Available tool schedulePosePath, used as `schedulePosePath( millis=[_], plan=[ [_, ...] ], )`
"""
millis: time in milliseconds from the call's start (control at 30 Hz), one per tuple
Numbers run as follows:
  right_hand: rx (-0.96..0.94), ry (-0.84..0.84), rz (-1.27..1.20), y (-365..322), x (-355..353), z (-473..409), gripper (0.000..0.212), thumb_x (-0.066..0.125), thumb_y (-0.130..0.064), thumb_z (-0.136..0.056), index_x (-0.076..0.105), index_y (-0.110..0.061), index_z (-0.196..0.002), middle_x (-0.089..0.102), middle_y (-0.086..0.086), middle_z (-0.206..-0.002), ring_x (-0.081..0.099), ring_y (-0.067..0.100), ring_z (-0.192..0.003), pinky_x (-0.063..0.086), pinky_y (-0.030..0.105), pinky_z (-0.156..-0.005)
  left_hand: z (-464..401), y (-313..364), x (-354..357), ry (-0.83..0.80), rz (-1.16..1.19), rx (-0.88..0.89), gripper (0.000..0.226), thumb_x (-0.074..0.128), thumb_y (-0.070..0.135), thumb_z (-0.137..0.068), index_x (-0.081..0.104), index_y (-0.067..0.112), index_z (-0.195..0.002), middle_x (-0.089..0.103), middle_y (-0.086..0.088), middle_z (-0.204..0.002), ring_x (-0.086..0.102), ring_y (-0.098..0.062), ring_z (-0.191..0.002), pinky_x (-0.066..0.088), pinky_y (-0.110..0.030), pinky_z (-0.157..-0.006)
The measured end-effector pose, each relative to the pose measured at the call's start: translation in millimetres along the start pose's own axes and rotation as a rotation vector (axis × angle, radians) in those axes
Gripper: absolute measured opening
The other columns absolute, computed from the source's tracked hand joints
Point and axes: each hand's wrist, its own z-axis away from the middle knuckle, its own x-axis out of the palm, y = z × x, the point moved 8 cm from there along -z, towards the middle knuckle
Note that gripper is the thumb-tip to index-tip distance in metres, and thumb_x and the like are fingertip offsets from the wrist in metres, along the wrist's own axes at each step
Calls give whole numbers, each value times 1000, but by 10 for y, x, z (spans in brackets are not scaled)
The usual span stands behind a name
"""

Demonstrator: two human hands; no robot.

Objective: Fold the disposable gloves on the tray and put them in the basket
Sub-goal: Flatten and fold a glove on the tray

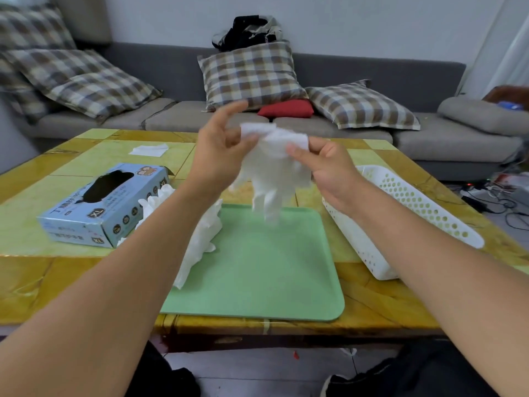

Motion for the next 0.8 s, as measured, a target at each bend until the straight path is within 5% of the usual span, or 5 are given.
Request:
schedulePosePath(
  millis=[100,233,467,700,800],
  plan=[
    [-183,-35,40,-278,-50,-18,20,74,-8,-91,74,-4,-110,76,13,-109,72,20,-99,58,36,-92,-72,164,11,-85,67,93,48,66,5,-95,52,22,-137,78,-2,-88,73,-10,-88,56,-24,-85],
    [-67,-169,339,77,-4,68,31,70,10,-87,72,-3,-115,75,5,-96,70,2,-80,55,20,-76,96,-250,140,-287,-108,-45,57,68,-4,-90,50,15,-141,79,4,-96,73,-7,-95,56,-21,-86],
    [143,-807,853,876,245,587,18,72,-14,-90,81,-24,-102,78,-13,-101,71,11,-101,54,43,-99,832,-1014,372,-1038,-563,-236,20,79,12,-85,79,28,-97,69,22,-70,56,4,-63,42,-12,-73],
    [253,-999,857,855,237,724,15,74,-21,-90,82,-29,-100,71,-18,-119,61,-4,-115,44,24,-105,994,-956,513,-1168,-520,-236,16,79,21,-86,80,26,-101,75,19,-85,65,1,-78,45,-15,-83],
    [290,-1073,897,791,214,752,18,73,-27,-85,80,-40,-94,73,-15,-117,62,3,-117,46,37,-108,1100,-979,552,-1278,-534,-322,18,79,28,-86,78,29,-104,77,14,-101,69,-3,-101,49,-25,-98]
  ],
)
